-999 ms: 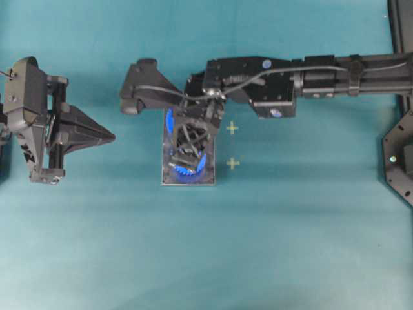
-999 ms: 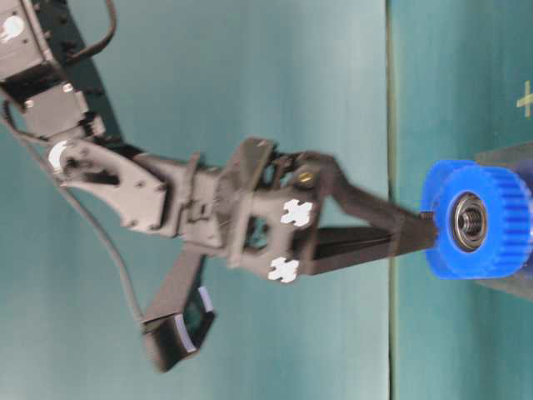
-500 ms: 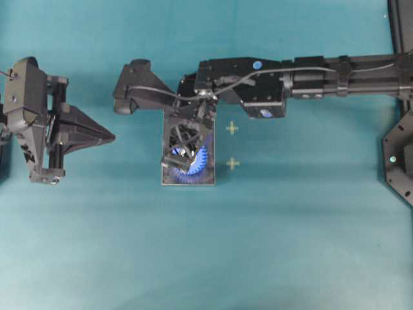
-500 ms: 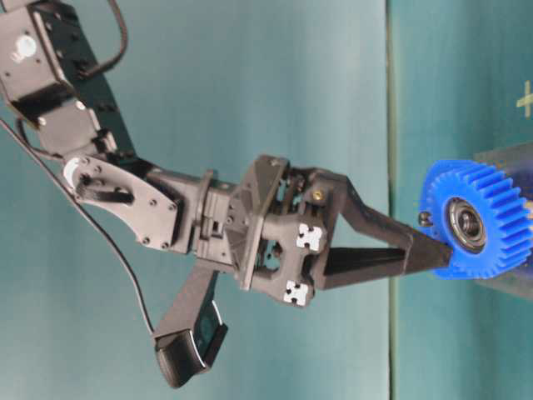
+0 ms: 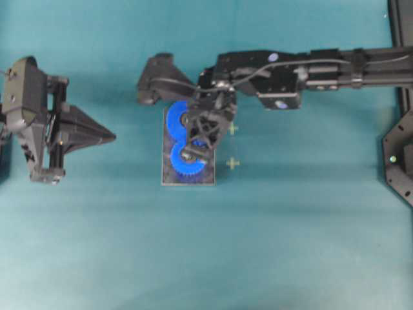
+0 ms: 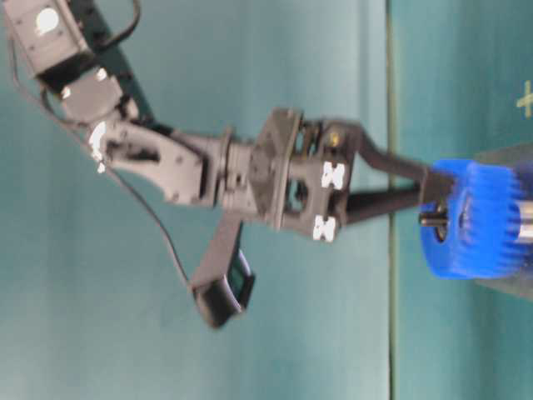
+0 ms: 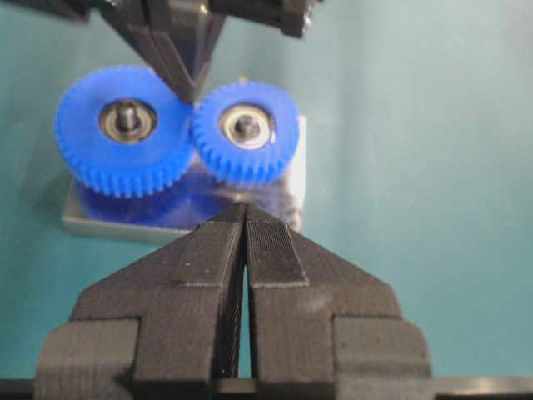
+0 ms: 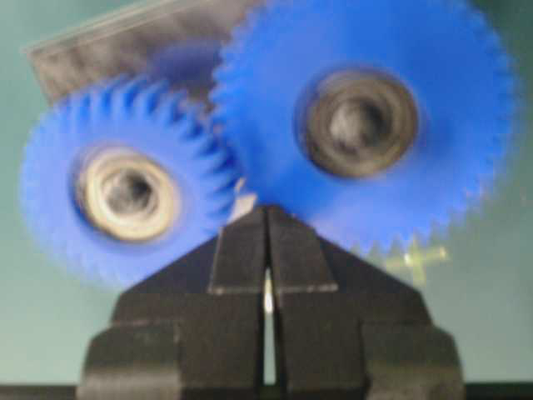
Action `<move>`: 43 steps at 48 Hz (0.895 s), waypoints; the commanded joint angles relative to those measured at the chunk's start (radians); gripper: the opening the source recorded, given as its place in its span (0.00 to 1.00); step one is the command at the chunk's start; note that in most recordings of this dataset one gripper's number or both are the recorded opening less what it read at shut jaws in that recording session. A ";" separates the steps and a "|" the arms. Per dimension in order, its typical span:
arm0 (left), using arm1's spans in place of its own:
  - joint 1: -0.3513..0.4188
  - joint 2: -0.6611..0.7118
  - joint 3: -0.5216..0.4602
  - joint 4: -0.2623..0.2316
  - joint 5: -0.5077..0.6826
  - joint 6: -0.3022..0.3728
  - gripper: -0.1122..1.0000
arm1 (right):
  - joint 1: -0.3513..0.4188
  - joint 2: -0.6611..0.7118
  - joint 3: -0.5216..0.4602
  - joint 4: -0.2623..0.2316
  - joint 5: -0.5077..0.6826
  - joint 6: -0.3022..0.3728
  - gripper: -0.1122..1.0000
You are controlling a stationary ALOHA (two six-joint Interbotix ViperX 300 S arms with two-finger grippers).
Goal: Fit the small gear onto the shaft.
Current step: 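Lower the small gear onto the shaft, meshing with the large gear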
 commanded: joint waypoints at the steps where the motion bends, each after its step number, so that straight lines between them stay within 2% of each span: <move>1: 0.000 -0.003 -0.018 0.005 -0.012 -0.002 0.10 | 0.032 -0.057 0.021 0.002 0.003 0.032 0.10; 11: 0.000 -0.003 -0.018 0.005 -0.011 -0.002 0.10 | 0.061 -0.133 0.015 0.002 -0.009 0.098 0.10; 19: 0.000 -0.002 -0.018 0.005 -0.012 -0.002 0.10 | 0.055 -0.117 -0.032 -0.011 -0.060 0.095 0.10; 32: 0.000 -0.003 -0.018 0.005 -0.012 -0.002 0.10 | 0.049 0.006 -0.132 -0.014 -0.078 0.064 0.10; 43: 0.000 -0.002 -0.017 0.005 -0.012 -0.002 0.10 | 0.032 0.034 -0.117 -0.012 -0.069 0.054 0.10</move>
